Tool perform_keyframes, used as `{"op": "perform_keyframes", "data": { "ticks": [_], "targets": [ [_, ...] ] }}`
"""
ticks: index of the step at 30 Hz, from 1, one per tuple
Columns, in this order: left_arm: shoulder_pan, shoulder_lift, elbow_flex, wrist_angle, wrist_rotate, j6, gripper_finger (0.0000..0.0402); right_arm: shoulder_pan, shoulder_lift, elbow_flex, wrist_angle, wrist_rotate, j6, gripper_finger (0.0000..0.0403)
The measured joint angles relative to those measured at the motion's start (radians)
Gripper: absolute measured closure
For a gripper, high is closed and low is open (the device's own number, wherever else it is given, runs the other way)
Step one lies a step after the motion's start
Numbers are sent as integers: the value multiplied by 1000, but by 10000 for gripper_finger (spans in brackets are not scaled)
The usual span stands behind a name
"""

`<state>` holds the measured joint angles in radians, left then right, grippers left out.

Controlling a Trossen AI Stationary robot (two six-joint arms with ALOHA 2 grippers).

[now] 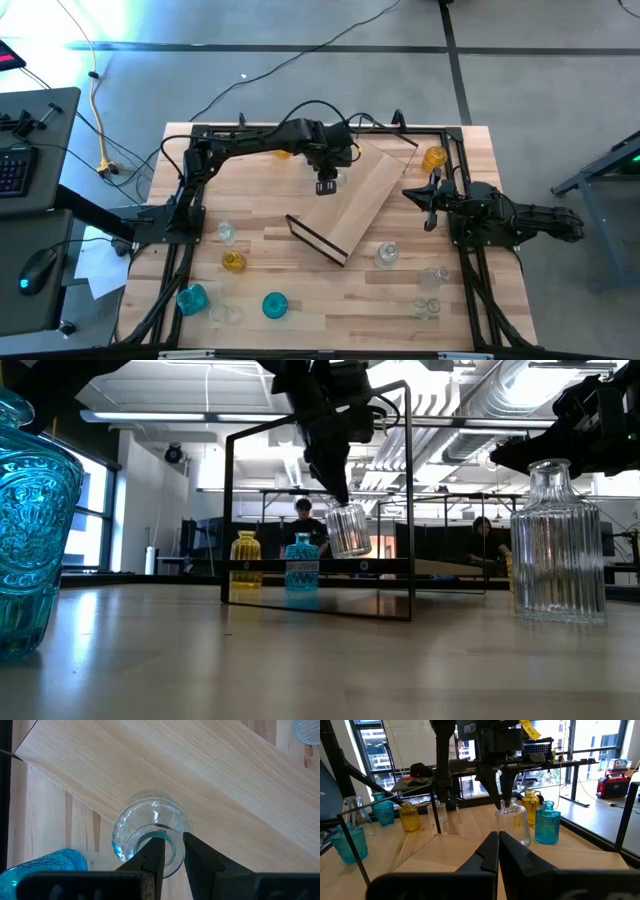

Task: Sort vases onto shelf
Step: Put the top left transparent vase on the shelf

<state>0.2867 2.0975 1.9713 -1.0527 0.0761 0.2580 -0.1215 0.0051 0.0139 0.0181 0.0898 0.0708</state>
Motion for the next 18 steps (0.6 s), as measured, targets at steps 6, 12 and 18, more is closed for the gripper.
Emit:
{"op": "perform_keyframes", "data": {
  "ticks": [6, 12, 18],
  "targets": [
    [0, 0, 0, -1, 0, 7, 345, 0, 0, 0, 0, 0, 0, 402],
    [0, 0, 0, -1, 0, 7, 345, 0, 0, 0, 0, 0, 0, 402],
    [0, 0, 0, -1, 7, 7, 345, 0, 0, 0, 0, 0, 0, 402]
  ]
}}
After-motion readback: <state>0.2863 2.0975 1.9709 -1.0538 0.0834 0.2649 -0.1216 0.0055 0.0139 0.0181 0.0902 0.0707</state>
